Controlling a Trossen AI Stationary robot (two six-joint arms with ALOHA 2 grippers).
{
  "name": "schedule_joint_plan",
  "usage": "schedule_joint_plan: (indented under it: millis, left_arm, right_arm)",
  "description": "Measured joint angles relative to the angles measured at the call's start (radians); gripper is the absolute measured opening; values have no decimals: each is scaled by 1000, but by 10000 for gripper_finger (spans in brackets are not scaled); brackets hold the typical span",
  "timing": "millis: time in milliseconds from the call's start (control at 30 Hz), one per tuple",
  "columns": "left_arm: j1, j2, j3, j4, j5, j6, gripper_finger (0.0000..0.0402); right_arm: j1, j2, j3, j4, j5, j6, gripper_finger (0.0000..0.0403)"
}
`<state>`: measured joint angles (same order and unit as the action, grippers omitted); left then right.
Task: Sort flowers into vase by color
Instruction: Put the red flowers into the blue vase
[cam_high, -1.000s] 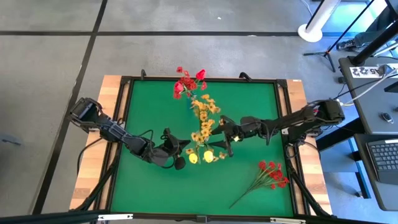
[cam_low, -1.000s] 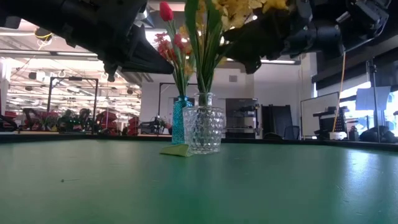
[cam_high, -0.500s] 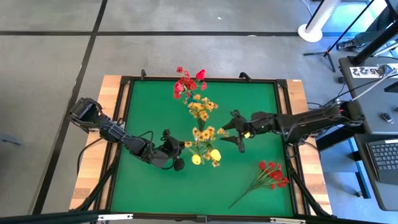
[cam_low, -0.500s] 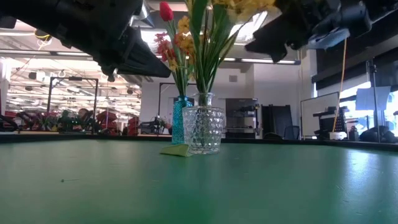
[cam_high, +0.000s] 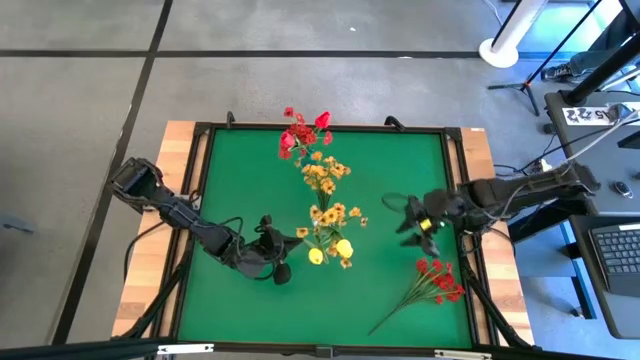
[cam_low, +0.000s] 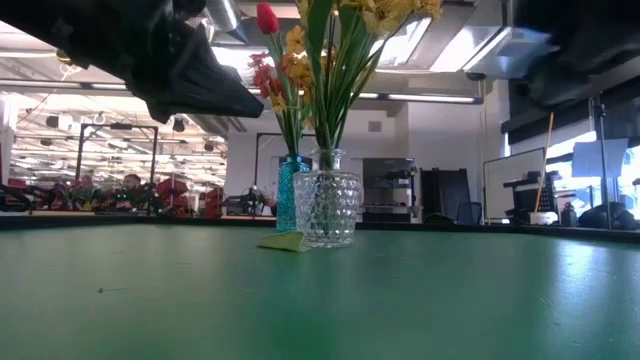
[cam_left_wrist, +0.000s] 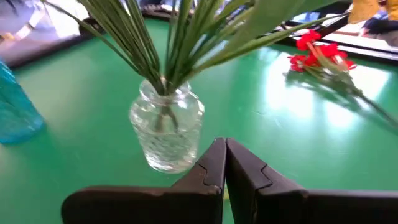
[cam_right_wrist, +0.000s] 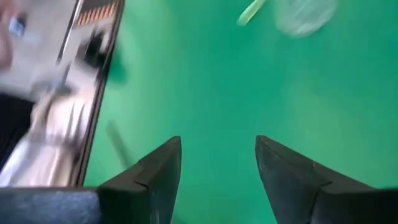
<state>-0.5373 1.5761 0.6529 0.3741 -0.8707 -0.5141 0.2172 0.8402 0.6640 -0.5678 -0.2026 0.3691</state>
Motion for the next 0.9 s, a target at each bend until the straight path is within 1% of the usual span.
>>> schedule_joint_plan:
  millis: [67, 133, 300, 400, 467, 567, 633, 733, 833, 900]
  left_arm:
    - [0, 0, 0, -1, 31, -45, 5]
    - [0, 0, 0, 0, 94, -96, 5]
    - [0, 0, 0, 4, 316, -219, 5]
    - [-4, 0, 0, 17, 499, -265, 5]
    - [-15, 0, 0, 26, 576, -281, 5]
    - [-39, 0, 0, 46, 586, -310, 5]
    - [-52, 0, 0, 48, 555, -317, 5]
    - [-63, 0, 0, 48, 510, -318, 5]
    - [-67, 0, 0, 47, 497, -318, 5]
    - [-66, 0, 0, 48, 495, -318, 5]
  right_arm:
    - [97, 5, 0, -19, 28, 14, 204]
    - [204, 33, 0, -13, 85, 33, 204]
    - [453, 148, 1, 1, 226, 138, 204]
    - [564, 249, 1, 36, 266, 198, 204]
    - [617, 321, 1, 72, 275, 217, 204]
    - [665, 427, 1, 119, 280, 239, 204]
    - [681, 492, 1, 130, 277, 258, 204]
    - [688, 580, 1, 129, 241, 285, 204]
    - [687, 645, 7, 130, 210, 306, 204]
    - [686, 669, 7, 117, 208, 311, 201]
